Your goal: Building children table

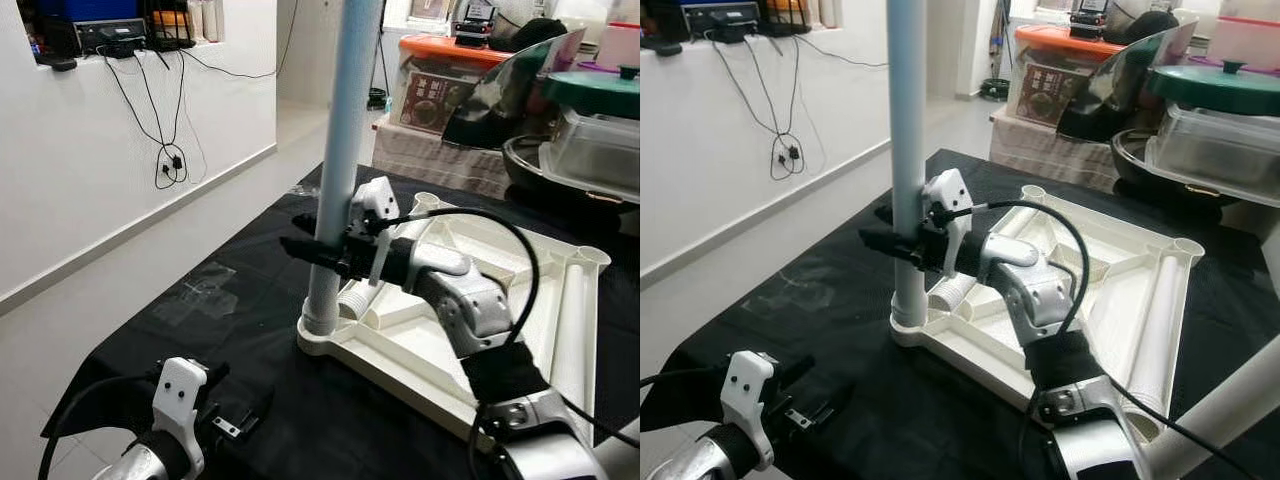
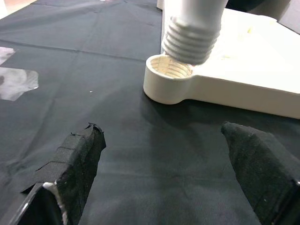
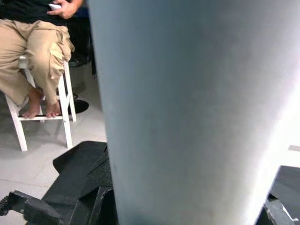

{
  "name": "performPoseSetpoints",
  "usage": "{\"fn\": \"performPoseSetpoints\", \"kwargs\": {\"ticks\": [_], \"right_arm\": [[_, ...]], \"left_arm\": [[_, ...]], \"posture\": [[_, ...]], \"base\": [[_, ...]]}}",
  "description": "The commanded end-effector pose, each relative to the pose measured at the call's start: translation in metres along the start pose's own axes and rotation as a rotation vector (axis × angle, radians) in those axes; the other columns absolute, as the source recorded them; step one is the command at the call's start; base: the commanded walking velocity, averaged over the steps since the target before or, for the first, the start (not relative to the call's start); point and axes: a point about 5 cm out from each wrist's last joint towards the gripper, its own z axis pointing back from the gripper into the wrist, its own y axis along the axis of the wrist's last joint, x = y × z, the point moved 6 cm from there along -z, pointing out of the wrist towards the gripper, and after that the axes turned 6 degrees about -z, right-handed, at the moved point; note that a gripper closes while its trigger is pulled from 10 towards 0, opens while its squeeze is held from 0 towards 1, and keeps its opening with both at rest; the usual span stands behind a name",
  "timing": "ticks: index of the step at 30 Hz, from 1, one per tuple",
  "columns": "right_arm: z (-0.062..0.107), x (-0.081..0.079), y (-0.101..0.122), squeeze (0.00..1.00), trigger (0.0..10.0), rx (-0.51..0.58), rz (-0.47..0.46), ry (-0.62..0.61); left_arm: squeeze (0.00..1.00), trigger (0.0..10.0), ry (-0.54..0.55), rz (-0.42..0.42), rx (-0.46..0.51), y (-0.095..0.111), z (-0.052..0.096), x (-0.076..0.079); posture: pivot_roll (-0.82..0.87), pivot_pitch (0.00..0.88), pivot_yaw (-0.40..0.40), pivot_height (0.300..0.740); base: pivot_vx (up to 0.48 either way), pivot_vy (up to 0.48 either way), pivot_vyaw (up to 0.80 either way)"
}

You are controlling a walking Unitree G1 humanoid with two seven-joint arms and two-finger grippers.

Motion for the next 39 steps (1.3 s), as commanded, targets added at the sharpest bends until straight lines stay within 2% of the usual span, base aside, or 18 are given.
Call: {"fn": "performPoseSetpoints", "kwargs": {"ticks": [1,8,24,32,35,39], "right_arm": [[-0.008,-0.003,-0.005,0.00,0.0,-0.008,0.014,0.003],[-0.017,-0.006,-0.014,0.00,0.0,-0.028,0.014,-0.002],[-0.016,-0.004,-0.027,0.00,0.0,-0.066,0.043,-0.011],[-0.022,0.004,-0.031,0.00,0.0,-0.063,-0.074,-0.053],[-0.026,-0.002,-0.029,0.00,0.0,-0.034,-0.155,0.022],[-0.029,-0.011,-0.024,0.00,0.0,0.002,-0.194,0.100]], "left_arm": [[0.00,10.0,-0.017,0.007,0.011,0.003,-0.001,0.004],[0.00,10.0,-0.025,0.011,0.012,0.004,-0.003,0.006],[0.00,10.0,-0.036,0.017,0.016,0.005,-0.006,0.010],[0.00,10.0,-0.036,0.024,0.021,0.006,-0.008,0.010],[0.00,10.0,-0.038,0.029,0.022,0.006,-0.009,0.011],[0.00,10.0,-0.032,0.026,0.022,0.006,-0.009,0.010]], "posture": [[0.07,0.000,-0.071,0.740],[0.08,0.000,-0.074,0.740],[0.08,0.000,-0.075,0.740],[0.08,0.000,-0.077,0.740],[0.08,0.000,-0.080,0.740],[0.09,0.000,-0.086,0.740]], "base": [[0.000,0.000,0.00],[0.000,0.000,0.00],[0.000,0.000,0.00],[0.000,0.000,0.00],[0.000,0.000,0.00],[0.000,0.000,0.00]]}}
